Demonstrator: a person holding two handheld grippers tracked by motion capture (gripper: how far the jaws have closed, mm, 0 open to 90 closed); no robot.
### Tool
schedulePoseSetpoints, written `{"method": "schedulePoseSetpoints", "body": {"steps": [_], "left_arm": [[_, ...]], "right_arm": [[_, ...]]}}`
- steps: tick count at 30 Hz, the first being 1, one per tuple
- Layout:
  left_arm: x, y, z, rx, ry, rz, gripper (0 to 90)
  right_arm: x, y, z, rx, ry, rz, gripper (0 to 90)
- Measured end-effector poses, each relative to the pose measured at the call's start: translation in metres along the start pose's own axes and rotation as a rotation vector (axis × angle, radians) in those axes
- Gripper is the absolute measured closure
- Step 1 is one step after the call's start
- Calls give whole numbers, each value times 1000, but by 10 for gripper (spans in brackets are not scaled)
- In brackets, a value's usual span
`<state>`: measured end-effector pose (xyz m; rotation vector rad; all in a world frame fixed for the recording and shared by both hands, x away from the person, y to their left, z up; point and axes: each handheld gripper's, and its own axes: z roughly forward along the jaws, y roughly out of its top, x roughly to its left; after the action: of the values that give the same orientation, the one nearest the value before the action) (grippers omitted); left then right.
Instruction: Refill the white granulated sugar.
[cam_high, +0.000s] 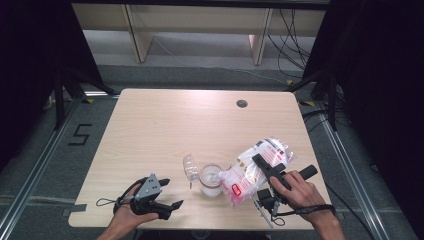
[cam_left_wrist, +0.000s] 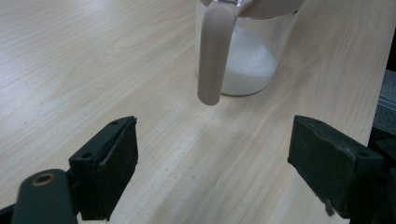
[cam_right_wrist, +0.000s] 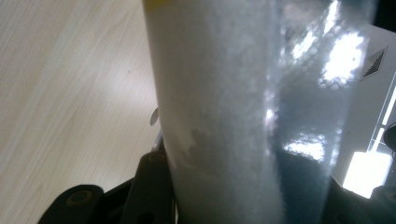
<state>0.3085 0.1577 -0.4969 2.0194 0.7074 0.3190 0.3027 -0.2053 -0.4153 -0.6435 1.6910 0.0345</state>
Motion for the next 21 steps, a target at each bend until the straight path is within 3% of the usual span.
{"method": "schedulePoseSetpoints", "body": {"steps": [4, 21], "left_arm": [[0, 0, 0, 0, 0, 0, 155], [0, 0, 0, 1, 0, 1, 155]], "right_arm": [[2, 0, -1, 16, 10, 27, 676], [1, 0, -1, 11, 14, 20, 681]]}}
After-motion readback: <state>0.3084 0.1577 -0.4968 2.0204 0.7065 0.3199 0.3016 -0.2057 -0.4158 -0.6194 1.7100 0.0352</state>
